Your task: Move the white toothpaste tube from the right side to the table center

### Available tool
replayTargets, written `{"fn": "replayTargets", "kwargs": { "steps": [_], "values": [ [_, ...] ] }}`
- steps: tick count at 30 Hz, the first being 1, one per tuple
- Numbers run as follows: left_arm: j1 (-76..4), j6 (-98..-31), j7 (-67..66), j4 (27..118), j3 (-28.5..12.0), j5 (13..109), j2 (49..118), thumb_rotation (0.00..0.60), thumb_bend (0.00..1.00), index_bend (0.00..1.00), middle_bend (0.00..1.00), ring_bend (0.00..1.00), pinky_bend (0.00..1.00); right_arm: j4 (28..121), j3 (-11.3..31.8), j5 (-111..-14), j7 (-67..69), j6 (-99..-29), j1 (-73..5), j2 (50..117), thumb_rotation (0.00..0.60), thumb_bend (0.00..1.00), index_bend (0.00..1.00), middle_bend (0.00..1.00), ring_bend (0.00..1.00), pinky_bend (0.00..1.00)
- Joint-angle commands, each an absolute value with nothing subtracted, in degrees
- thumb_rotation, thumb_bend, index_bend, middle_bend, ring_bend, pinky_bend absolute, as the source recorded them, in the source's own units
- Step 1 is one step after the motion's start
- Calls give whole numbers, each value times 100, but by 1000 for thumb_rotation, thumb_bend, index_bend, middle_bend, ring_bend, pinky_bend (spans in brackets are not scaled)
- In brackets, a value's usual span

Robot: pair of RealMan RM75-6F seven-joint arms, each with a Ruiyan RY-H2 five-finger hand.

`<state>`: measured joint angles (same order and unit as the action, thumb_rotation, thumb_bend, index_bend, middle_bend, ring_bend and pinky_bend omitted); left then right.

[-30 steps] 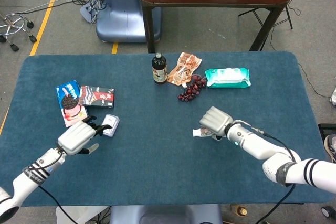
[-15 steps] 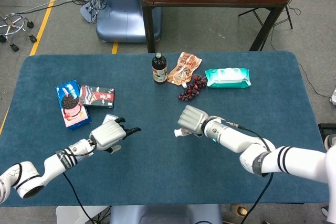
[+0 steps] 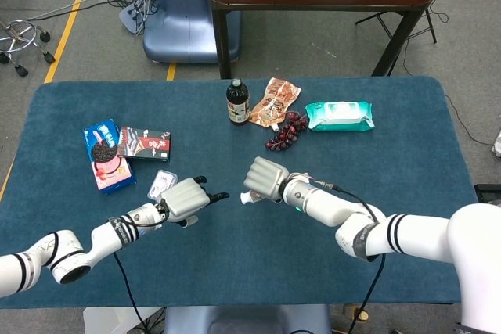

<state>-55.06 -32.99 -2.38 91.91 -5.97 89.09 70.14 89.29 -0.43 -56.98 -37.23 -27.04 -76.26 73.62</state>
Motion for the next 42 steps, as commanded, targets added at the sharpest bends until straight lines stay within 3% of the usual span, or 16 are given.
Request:
{"fn": "replayTargets", "kwargs": {
  "steps": [1, 42],
  "values": [
    [-5577, -3250, -320, 9208, -607, 8774, 7079, 600, 317, 87, 473, 459, 151, 8938, -91, -5654, -3726, -2767, -7671, 7385, 600, 1000, 806, 734, 635, 425],
    [-5907, -3308, -615, 9122, -378, 8199, 7364, 600, 318, 85, 474, 459, 151, 8767, -299, -5552, -3451, -3058, -7955, 7619, 600, 1000, 818, 739, 649, 425]
  ]
}}
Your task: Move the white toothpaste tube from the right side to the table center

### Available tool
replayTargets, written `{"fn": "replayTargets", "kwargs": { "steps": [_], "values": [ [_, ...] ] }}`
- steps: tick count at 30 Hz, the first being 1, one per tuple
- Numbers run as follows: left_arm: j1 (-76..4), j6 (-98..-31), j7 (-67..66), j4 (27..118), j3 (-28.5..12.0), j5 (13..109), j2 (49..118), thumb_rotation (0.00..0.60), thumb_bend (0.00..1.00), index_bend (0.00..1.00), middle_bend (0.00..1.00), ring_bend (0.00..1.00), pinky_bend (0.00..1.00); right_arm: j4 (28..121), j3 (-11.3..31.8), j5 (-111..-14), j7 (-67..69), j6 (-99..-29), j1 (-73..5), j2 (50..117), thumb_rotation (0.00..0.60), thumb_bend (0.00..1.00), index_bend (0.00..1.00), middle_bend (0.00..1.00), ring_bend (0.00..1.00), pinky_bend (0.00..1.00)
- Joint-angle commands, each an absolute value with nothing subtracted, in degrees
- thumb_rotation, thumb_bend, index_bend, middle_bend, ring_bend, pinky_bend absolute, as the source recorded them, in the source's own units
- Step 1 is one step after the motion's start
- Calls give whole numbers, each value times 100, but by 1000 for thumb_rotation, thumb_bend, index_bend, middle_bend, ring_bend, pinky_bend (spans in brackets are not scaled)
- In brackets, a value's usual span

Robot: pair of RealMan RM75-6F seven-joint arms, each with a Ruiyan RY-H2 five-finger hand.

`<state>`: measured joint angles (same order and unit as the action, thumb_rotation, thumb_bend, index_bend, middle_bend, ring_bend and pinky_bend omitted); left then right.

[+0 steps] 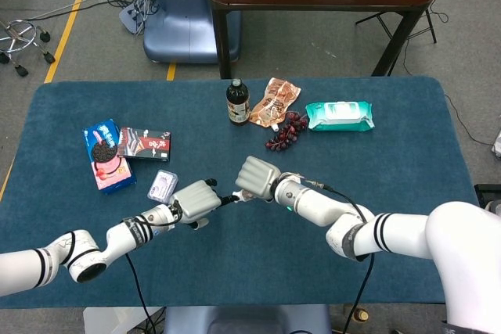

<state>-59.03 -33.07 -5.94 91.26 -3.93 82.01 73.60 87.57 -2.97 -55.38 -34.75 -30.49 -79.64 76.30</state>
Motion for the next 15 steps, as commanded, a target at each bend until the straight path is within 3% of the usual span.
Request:
{"fn": "replayTargets", "kwargs": {
  "steps": [1, 15],
  "values": [
    [-5904, -3324, -643, 9123, -361, 8207, 7367, 600, 317, 85, 474, 459, 151, 8776, -300, -5571, -3433, -3068, -7948, 7610, 600, 1000, 821, 739, 651, 425],
    [-5900, -3350, -688, 9053, -295, 8042, 7380, 600, 318, 83, 474, 459, 151, 8870, -323, -5704, -3305, -3113, -7896, 7511, 600, 1000, 841, 750, 666, 425]
  ]
}}
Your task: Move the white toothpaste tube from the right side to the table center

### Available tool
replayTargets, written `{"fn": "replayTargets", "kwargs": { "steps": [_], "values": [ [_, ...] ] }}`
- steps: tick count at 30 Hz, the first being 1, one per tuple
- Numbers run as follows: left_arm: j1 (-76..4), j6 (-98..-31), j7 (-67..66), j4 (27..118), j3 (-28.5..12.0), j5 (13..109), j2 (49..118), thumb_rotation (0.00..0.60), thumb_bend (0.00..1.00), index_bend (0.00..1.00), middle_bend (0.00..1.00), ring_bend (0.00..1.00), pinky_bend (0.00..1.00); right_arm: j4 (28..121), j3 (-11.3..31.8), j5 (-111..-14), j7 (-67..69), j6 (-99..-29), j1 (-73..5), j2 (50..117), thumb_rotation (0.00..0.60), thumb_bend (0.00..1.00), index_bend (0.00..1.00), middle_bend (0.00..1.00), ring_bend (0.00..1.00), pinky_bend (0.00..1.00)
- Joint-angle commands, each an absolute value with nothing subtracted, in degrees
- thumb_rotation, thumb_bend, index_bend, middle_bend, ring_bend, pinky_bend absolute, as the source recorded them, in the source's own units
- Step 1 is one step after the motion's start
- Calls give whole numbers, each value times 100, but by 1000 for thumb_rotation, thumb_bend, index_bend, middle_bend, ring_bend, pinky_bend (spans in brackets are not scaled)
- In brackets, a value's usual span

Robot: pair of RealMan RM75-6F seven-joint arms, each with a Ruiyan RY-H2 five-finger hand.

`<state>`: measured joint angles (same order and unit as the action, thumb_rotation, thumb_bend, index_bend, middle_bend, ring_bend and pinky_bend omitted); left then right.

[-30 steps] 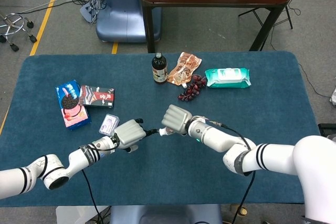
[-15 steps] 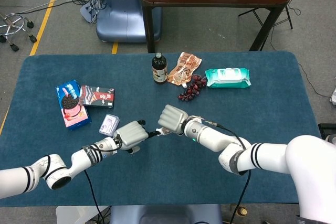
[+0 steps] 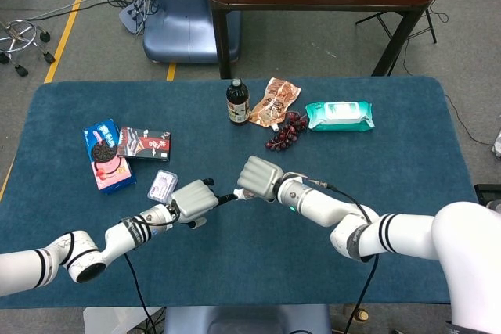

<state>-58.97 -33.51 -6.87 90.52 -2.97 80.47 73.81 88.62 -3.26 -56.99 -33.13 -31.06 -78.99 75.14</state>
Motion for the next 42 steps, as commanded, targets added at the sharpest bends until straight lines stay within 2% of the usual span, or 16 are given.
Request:
{"fn": "replayTargets", "kwargs": {
  "steps": [1, 42],
  "values": [
    [-5902, -3359, -692, 9053, -293, 8041, 7385, 600, 318, 83, 474, 459, 151, 8875, -329, -5704, -3312, -3111, -7900, 7509, 600, 1000, 842, 751, 667, 425],
    [-5974, -3364, -1026, 9012, -213, 7716, 7514, 600, 317, 74, 472, 454, 151, 9026, -96, -6093, -2847, -3197, -7708, 7431, 600, 1000, 899, 788, 741, 425]
  ]
}}
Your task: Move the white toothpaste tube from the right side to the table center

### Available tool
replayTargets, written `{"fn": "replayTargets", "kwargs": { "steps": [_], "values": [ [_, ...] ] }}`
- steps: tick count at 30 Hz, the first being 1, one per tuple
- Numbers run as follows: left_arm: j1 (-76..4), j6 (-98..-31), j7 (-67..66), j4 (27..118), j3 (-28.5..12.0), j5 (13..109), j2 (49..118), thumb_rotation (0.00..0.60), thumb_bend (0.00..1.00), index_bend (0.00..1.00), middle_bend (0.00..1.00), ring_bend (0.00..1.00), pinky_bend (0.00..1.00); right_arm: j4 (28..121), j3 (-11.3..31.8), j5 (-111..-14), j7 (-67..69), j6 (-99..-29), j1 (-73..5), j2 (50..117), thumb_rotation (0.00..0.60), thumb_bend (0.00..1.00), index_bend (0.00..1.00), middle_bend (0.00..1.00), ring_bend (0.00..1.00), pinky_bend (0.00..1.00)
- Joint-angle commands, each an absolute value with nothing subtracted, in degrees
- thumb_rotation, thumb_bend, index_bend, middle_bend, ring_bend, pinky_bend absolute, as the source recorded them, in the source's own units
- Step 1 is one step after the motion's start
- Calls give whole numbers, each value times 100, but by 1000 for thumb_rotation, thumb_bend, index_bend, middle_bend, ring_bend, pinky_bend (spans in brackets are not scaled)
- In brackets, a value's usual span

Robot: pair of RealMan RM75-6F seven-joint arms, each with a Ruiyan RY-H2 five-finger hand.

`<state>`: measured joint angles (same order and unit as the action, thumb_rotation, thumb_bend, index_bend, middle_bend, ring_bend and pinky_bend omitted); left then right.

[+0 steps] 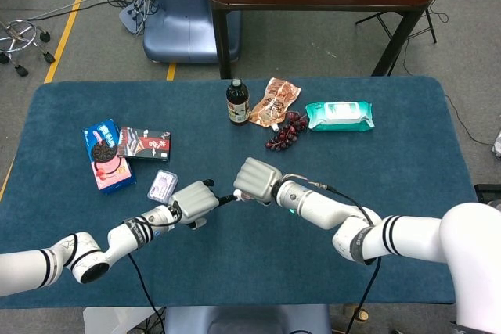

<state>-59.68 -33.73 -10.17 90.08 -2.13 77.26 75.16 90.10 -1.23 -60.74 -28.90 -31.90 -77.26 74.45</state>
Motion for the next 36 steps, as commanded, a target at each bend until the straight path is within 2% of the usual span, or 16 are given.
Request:
{"fn": "replayTargets", "kwargs": {
  "steps": [1, 36],
  "values": [
    [-5979, -3358, -1038, 9014, -209, 7710, 7515, 600, 317, 74, 472, 454, 151, 9041, -78, -6112, -2825, -3201, -7701, 7418, 600, 1000, 901, 789, 743, 425],
    [-6021, -3315, -1079, 8886, -172, 7584, 7660, 600, 317, 72, 471, 451, 151, 9271, 207, -6727, -2309, -3235, -7422, 7257, 600, 1000, 932, 812, 779, 425]
  ]
}}
